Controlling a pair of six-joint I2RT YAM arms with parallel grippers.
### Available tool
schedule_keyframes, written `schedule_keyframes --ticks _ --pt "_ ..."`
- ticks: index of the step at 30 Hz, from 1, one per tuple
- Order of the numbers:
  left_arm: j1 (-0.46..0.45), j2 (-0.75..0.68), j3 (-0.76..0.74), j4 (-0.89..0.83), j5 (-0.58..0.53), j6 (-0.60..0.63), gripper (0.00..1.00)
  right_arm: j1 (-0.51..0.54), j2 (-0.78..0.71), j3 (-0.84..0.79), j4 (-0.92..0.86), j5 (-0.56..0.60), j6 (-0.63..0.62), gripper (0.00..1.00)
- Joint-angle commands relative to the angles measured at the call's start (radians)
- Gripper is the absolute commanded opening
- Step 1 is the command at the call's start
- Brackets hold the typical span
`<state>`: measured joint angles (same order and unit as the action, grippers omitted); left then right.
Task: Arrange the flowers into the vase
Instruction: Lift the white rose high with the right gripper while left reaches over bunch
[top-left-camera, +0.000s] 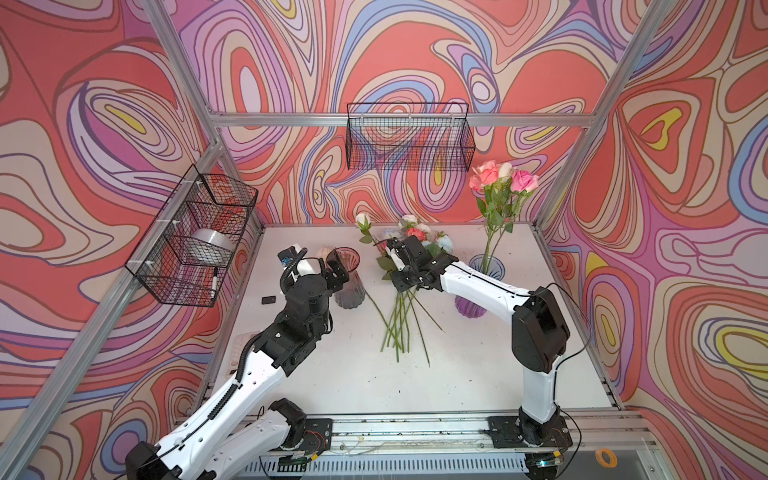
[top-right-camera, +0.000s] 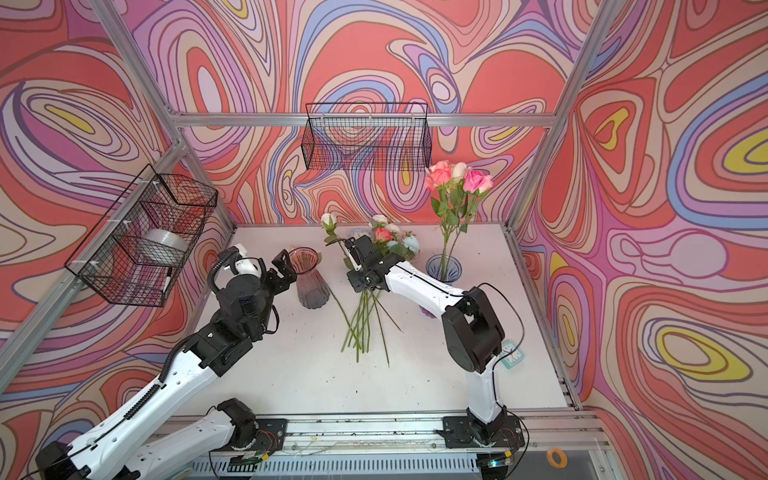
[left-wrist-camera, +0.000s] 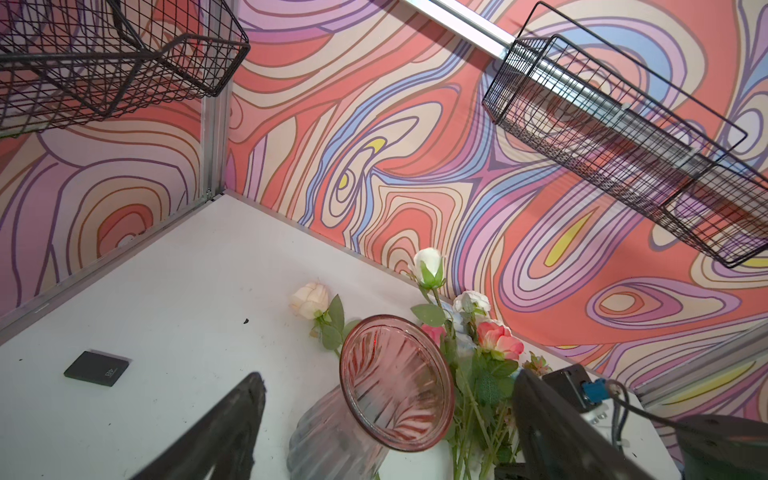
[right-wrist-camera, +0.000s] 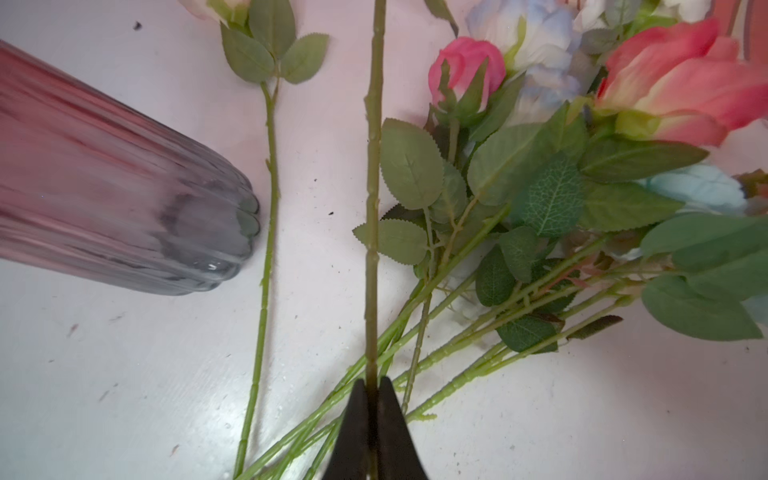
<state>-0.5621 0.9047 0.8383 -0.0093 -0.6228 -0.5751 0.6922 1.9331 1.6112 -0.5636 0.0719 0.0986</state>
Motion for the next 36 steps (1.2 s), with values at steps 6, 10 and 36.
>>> schedule_keyframes --ticks 6,10,36 --pt "0.008 0.035 0.024 0.026 0.174 -0.009 0.93 0.006 -0.152 -0.081 0.049 -0.063 0.083 0.00" --pt "0.010 0.069 0.050 0.012 0.249 0.002 0.92 0.007 -0.235 -0.117 0.080 -0.037 0.088 0.00" --pt "0.044 0.081 -0.051 0.310 0.602 0.034 0.97 0.030 -0.525 -0.162 0.171 0.071 -0.080 0.00"
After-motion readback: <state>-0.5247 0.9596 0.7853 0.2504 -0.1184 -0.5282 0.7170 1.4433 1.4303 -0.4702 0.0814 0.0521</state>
